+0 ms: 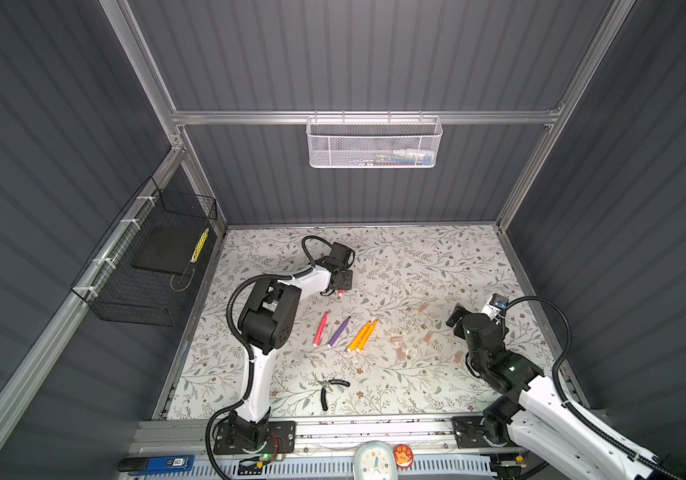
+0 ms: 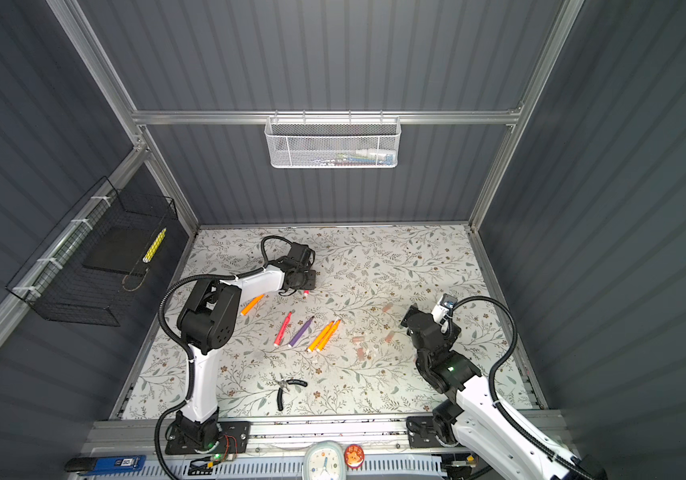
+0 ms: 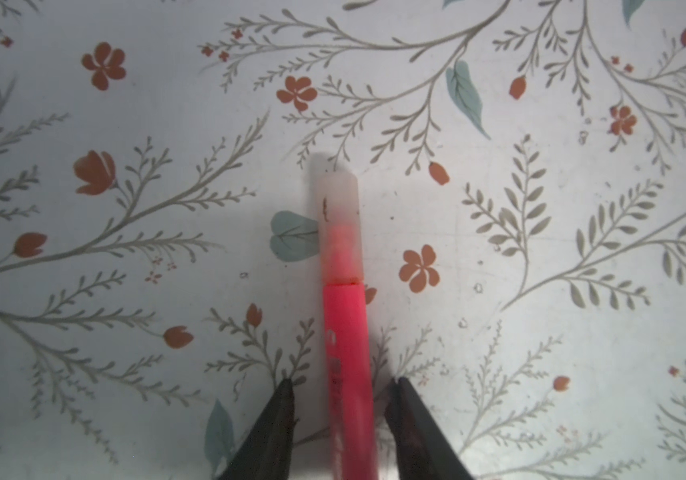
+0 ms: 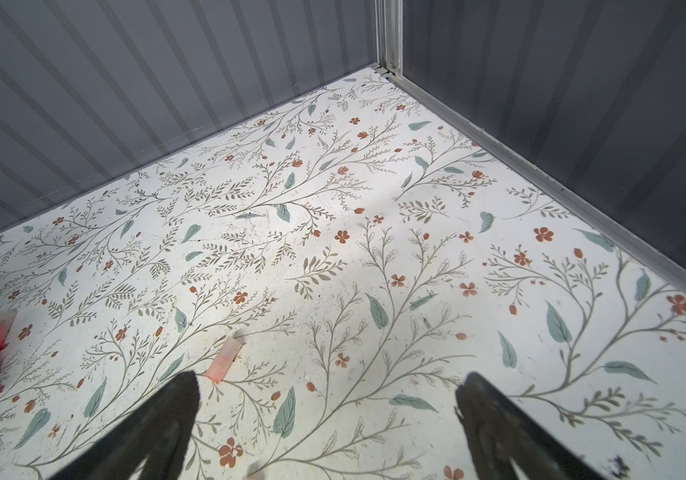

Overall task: Insert the pens into the pen caps
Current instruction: 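Lower the capped pink marker onto the table with the left gripper and release, then move the open left gripper over the pair of orange markers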

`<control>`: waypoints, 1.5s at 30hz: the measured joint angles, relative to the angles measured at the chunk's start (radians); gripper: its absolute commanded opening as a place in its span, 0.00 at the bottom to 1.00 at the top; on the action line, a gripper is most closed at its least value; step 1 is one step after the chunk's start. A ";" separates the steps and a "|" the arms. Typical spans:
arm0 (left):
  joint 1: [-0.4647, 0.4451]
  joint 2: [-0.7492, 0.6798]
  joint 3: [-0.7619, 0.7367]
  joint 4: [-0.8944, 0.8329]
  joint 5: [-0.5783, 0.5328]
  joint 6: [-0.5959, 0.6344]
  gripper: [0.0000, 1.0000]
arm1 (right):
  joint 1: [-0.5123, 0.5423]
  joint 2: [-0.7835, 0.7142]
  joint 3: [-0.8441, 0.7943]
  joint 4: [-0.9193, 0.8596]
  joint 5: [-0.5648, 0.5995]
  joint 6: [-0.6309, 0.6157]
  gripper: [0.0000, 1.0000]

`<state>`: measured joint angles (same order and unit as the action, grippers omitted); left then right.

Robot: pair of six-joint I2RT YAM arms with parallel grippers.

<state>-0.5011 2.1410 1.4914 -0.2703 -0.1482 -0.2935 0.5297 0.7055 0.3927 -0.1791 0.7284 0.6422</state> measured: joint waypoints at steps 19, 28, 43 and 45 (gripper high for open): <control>-0.143 -0.716 -0.642 0.178 0.098 -0.137 0.68 | -0.039 0.059 0.000 -0.010 -0.004 0.008 0.99; -0.298 -0.859 -0.762 0.168 0.090 -0.220 0.67 | -0.063 0.080 0.002 -0.008 -0.045 0.003 0.99; -0.443 -0.660 -0.725 0.122 0.021 -0.181 0.56 | -0.069 0.000 -0.010 0.036 -0.106 -0.021 0.99; -0.450 -0.634 -0.718 0.133 0.013 -0.175 0.56 | -0.069 0.014 -0.010 0.037 -0.105 -0.021 0.99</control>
<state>-0.9508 1.5074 0.7734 -0.1375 -0.1352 -0.4683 0.4606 0.7197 0.3832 -0.1421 0.6231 0.6212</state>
